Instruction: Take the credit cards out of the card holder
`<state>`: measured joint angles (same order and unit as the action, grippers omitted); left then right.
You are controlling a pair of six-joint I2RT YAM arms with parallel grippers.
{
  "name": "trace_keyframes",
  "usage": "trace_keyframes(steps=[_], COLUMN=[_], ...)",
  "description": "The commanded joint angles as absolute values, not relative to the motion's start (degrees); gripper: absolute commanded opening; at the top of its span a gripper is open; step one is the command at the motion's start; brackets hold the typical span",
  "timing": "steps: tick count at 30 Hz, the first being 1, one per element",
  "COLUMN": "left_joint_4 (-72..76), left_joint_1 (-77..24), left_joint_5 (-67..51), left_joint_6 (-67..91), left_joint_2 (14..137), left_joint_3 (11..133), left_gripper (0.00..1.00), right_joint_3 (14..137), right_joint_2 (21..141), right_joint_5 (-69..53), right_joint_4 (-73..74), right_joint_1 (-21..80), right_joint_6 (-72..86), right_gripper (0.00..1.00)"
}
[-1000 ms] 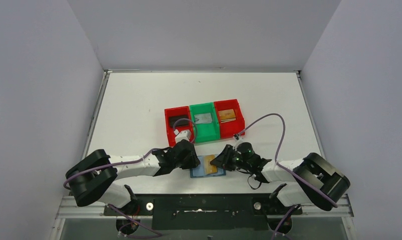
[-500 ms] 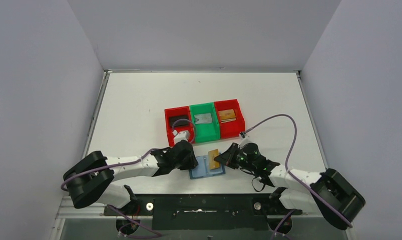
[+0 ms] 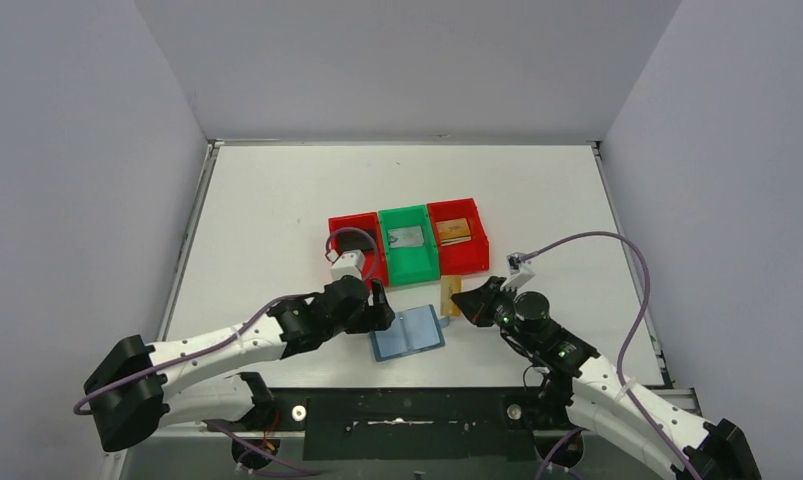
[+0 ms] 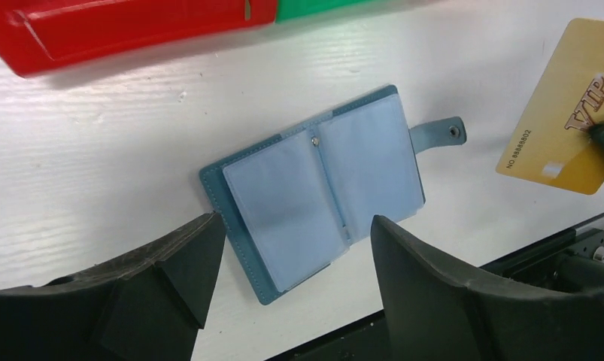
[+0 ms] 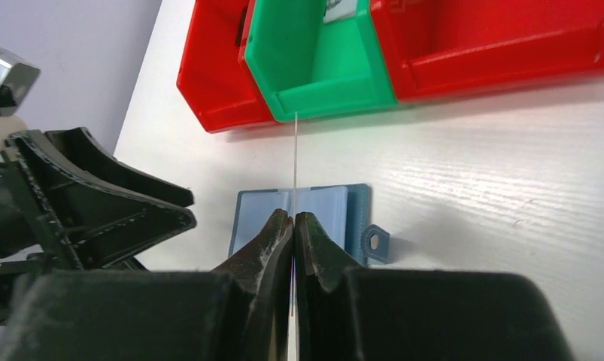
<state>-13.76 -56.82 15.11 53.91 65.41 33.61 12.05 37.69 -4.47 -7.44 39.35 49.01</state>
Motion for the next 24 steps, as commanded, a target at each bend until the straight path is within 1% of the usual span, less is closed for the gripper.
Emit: trace_keyframes(steps=[1, 2, 3, 6, 9, 12, 16, 20, 22, 24], left_joint_4=[-21.76, -23.11, -23.87, -25.62, -27.42, -31.20, -35.62, -36.43, -34.98, -33.85], left_joint_1=[-55.50, -55.01, -54.11, -50.25, -44.48, -39.10, -35.02, -30.70, -28.17, -25.56], left_joint_5=[21.45, 22.51, 23.20, 22.75, 19.91, 17.00, 20.22, 21.85, 20.85, 19.24], left_joint_6=[49.52, 48.87, 47.96, 45.22, 41.54, 38.11, 35.08, 34.05, 33.53, 32.72], left_joint_2=[60.75, 59.33, 58.15, 54.33, 51.65, 51.15, 51.62, 51.64, 51.63, 51.87], left_joint_3=[39.46, 39.89, 40.04, 40.76, 42.07, 44.70, 45.87, 44.32, 43.09, 43.08], left_gripper=[0.84, 0.90, 0.91, 0.92, 0.92, 0.92, 0.93, 0.93, 0.93, 0.93], right_joint_3=[16.91, 17.36, 17.85, 19.76, 23.10, 24.96, 31.15, 33.36, 33.26, 34.53], right_joint_2=[34.10, 33.68, 33.40, 33.18, 33.67, 35.73, 41.26, 45.35, 48.09, 51.53], right_joint_5=[0.96, 1.67, 2.49, 3.74, 5.80, 15.07, 22.99, 19.77, 19.75, 17.22], right_joint_4=[-4.88, -4.51, -4.12, -3.74, -3.04, -2.33, 0.01, -4.51, -8.03, -8.29], right_joint_1=[39.07, 39.03, 39.05, 39.02, 39.02, 39.02, 39.07, 39.07, 38.83, 38.02], right_joint_6=[37.51, 35.88, 34.38, 28.36, 21.18, 12.87, 1.84, -11.63, -17.77, -22.22], right_gripper=[0.00, 0.00, 0.00, 0.00, 0.00, 0.00, 0.00, 0.00, 0.00, 0.00])
